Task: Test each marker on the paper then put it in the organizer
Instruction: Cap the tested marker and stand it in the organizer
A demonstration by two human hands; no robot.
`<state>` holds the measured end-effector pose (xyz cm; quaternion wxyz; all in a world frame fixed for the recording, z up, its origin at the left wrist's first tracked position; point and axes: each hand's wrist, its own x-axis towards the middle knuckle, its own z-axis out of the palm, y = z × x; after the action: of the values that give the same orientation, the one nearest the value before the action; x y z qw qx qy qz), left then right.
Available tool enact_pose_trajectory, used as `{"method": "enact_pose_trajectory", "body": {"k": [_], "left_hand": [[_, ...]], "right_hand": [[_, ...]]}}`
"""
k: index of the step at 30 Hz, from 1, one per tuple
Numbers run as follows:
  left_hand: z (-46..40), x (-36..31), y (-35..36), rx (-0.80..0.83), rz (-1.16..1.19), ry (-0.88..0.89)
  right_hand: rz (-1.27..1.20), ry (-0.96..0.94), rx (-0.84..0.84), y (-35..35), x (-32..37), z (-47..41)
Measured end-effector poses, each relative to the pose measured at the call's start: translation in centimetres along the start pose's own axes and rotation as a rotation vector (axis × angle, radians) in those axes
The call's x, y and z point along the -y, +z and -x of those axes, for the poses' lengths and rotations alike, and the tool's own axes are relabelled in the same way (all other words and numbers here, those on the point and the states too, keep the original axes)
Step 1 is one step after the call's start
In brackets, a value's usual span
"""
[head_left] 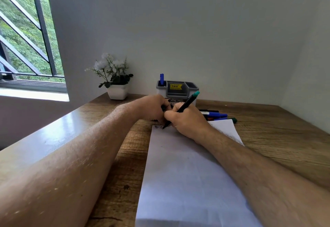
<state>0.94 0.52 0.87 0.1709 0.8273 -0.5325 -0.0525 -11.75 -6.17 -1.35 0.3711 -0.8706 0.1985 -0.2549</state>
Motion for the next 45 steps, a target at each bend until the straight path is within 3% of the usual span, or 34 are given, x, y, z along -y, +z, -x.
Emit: {"method": "enact_pose_trajectory", "body": {"k": [7, 12, 16, 21, 26, 32, 37, 45], "left_hand": [[-0.1, 0.1, 0.1, 0.002, 0.013, -0.013], [-0.1, 0.1, -0.2, -0.053, 0.116, -0.01], [0.0, -0.4, -0.3, -0.252, 0.604, -0.047], [0.3, -1.2, -0.7, -0.262, 1.257, -0.03], [0.1, -1.3, -0.8, -0.4, 1.598, -0.033], [0.4, -1.5, -0.6, -0.466, 1.615, -0.037], [0.1, -1.6, 0.0, -0.461, 1.776, -0.064], [-0.3, -1.5, 0.5, -0.454, 1.819, -0.097]], "right_hand": [[-0.016, 0.008, -0.033, -0.1, 0.0, 0.1], [-0.38, 0.039, -0.181, -1.6, 0.6, -0.2], [-0.579, 0.024, -0.255, -3.3, 0.7, -0.4], [-0.703, -0.003, -0.277, -3.7, 0.6, -0.3], [-0.835, -0.005, -0.303, -4.5, 0.8, -0.3], [-0.825, -0.043, -0.355, -4.5, 0.7, -0.1], [-0.828, -0.065, -0.393, -4.5, 0.6, -0.1], [-0.812, -0.053, -0.39, -4.4, 0.3, -0.3]]}}
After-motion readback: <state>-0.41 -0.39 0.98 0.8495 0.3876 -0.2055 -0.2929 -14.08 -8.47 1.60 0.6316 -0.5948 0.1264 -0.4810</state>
